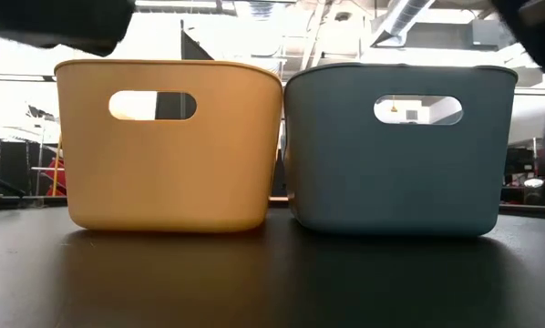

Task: Sort batteries
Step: Put the silver battery into the blue bin

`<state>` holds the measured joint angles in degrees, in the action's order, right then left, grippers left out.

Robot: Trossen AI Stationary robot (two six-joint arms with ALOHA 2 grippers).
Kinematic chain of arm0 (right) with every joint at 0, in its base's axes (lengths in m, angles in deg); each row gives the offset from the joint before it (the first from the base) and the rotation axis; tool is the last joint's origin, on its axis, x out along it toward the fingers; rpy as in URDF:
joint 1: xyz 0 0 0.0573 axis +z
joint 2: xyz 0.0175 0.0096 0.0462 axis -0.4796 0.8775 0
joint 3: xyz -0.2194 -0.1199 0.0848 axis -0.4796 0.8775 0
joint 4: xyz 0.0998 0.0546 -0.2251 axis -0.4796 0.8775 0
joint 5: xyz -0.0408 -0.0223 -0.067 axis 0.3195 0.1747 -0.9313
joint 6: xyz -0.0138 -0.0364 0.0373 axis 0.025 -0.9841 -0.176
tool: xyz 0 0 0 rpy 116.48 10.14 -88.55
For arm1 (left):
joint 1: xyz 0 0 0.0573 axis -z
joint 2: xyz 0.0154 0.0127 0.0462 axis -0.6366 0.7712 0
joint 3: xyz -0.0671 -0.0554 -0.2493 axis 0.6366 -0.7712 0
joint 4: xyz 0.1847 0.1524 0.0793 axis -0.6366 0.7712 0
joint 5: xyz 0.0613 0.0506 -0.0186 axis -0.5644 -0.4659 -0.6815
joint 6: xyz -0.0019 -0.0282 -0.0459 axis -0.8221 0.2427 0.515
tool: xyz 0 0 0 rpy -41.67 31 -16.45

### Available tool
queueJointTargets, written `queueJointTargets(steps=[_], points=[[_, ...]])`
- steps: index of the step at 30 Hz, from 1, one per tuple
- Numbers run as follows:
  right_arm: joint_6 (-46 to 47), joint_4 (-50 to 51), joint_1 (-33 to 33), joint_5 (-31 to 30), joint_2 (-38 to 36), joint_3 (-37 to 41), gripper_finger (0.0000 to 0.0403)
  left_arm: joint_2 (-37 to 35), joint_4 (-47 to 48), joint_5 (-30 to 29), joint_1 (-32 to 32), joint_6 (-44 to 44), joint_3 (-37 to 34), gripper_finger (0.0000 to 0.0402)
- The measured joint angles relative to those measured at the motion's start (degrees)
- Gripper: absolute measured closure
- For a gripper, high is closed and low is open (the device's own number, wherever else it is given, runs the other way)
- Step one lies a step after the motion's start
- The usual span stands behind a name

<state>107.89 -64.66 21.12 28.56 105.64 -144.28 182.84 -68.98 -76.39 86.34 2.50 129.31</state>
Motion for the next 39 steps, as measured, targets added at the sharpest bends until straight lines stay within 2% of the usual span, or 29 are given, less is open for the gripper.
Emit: queueJointTargets(steps=[7,13,18,25,30,39], points=[[0.0,-2.0,-0.4,-0.6,4.0,-3.2,0.0163,5.2,0.0,0.5,-0.6,-1.0,4.0,0.0219],[0.5,-4.4,-0.8,-1.2,4.3,-3.2,0.0163,7.9,0.1,1.0,-2.2,-0.3,6.0,0.0219],[0.6,-5.4,-1.3,-1.1,4.3,-3.2,0.0163,8.1,0.1,3.0,-3.5,0.4,6.2,0.0219],[0.9,-6.2,-0.9,-0.7,4.3,-3.2,0.0163,8.1,0.0,10.1,-4.5,0.1,6.2,0.0219],[1.3,-6.4,-0.7,-0.6,4.3,-3.2,0.0161,8.1,0.0,10.1,-4.5,-0.6,6.2,0.0219],[1.5,-6.4,-0.8,-1.5,4.3,-3.1,0.0132,8.1,0.0,9.9,-4.6,-0.2,6.2,0.0206]])
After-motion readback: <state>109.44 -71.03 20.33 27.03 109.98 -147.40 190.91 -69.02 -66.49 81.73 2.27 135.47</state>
